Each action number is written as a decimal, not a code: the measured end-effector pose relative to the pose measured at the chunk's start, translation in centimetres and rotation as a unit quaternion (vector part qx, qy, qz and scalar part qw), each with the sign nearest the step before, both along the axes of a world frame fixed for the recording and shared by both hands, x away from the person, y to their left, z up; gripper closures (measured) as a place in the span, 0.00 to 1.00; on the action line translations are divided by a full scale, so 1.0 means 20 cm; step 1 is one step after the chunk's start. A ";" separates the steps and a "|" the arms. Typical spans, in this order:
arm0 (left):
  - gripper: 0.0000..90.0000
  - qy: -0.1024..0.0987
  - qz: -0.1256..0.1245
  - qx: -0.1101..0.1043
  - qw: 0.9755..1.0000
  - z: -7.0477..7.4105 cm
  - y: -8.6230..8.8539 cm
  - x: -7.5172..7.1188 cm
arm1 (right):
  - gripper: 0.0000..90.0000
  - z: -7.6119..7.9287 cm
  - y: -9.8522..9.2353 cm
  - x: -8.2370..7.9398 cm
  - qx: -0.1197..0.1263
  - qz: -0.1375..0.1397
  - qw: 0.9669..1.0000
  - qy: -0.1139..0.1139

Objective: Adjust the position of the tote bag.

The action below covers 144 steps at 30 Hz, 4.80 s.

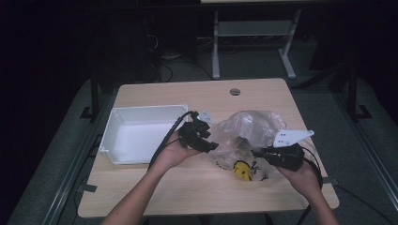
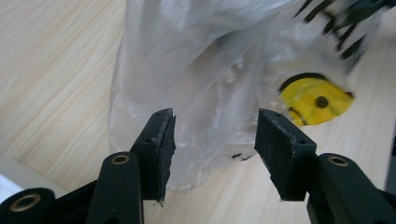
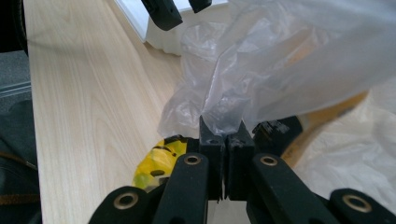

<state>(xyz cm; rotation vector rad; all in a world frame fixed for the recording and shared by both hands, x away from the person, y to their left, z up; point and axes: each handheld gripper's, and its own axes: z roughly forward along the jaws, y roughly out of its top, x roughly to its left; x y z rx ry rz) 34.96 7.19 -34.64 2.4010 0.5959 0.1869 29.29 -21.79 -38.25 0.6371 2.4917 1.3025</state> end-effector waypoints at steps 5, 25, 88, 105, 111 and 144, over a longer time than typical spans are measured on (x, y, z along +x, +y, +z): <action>0.51 -0.006 -0.008 -0.008 1.000 0.06 -0.02 -0.03 | 0.97 -0.01 0.05 0.01 -0.002 0.004 1.000 -0.002; 0.47 -0.050 -0.049 -0.008 0.998 0.23 -0.25 -0.07 | 0.97 -0.04 0.09 0.00 0.009 0.015 1.000 0.002; 1.00 -0.008 0.011 0.017 1.000 -0.16 -0.04 0.06 | 0.91 -0.15 0.11 -0.03 -0.021 0.031 0.998 0.043; 1.00 -0.007 0.005 0.010 1.000 -0.16 -0.02 0.04 | 0.51 0.02 0.14 -0.03 -0.008 0.030 1.000 -0.003; 1.00 -0.006 0.006 0.005 1.000 -0.16 -0.02 0.03 | 0.53 0.07 0.25 0.00 -0.028 0.057 0.998 -0.023; 0.50 0.018 -0.052 -0.047 0.997 -0.04 0.14 -0.11 | 0.98 0.03 0.35 0.12 -0.049 0.036 0.998 -0.001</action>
